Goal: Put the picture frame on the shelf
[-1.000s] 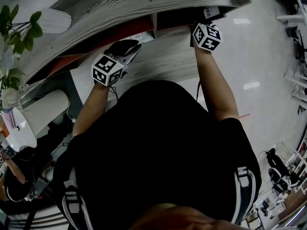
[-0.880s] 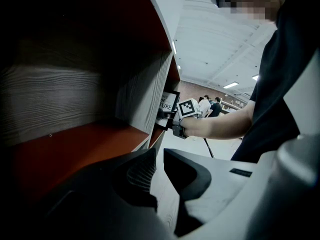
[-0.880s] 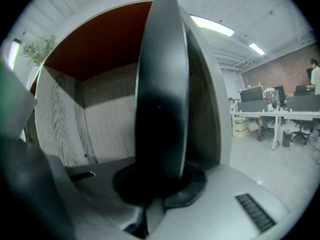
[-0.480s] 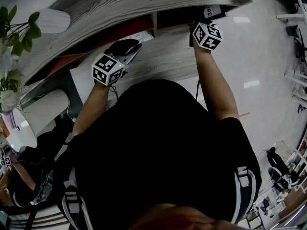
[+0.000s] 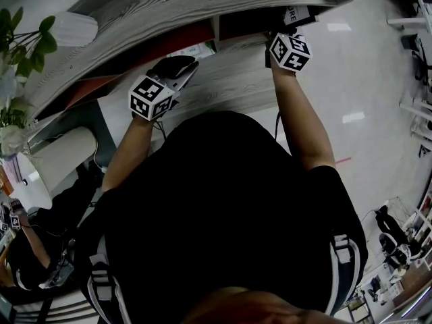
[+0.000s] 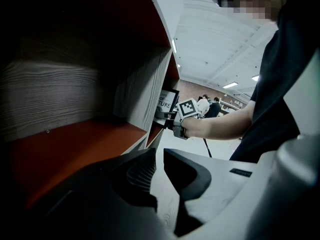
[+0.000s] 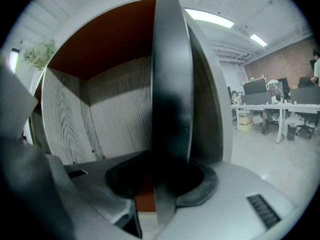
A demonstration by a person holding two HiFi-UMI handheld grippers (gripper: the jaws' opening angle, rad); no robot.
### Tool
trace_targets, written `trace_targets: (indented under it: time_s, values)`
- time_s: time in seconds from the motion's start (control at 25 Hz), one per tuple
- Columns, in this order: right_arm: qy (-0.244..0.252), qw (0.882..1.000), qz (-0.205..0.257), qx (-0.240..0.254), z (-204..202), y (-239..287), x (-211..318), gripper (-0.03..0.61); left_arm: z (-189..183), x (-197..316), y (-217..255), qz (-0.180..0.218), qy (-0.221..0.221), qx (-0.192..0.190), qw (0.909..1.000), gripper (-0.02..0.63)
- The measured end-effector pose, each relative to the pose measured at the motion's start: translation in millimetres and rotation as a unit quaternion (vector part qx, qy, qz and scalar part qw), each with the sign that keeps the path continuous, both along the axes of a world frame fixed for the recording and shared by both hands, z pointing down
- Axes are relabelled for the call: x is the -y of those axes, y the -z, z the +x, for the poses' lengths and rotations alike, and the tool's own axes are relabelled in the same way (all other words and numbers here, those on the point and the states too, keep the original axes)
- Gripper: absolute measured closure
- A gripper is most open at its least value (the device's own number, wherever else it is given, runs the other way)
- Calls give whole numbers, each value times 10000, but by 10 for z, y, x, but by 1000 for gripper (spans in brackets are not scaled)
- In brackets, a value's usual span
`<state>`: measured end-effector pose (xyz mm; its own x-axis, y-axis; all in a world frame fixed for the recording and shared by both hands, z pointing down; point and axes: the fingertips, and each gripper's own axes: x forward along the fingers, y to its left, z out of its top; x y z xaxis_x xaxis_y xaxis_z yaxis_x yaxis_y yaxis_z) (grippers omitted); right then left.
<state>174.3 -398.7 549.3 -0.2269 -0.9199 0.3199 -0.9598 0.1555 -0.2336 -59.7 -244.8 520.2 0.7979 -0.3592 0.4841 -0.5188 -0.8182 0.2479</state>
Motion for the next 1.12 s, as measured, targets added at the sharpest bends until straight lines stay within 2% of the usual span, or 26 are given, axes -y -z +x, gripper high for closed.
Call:
trace_targets:
  time_s: [0.16,0.6,0.84,1.12]
  values:
    - [25,10000,-19,10,-9,-17,-47,411,3,-7,5,8,-11,-16,10000,561]
    - [280,9991,-286,130,-57,-154,-245,345,-14,-131,6,19,-85,-8,10000,561]
    - [361,9981,-459,184,-25,-231,-402,302,39,-232,80,63,-167,-124,9998,561]
    - [359,9979,-504,202,-6,-266,-592,293,104,-336,185,170,-378,-394,9984,549]
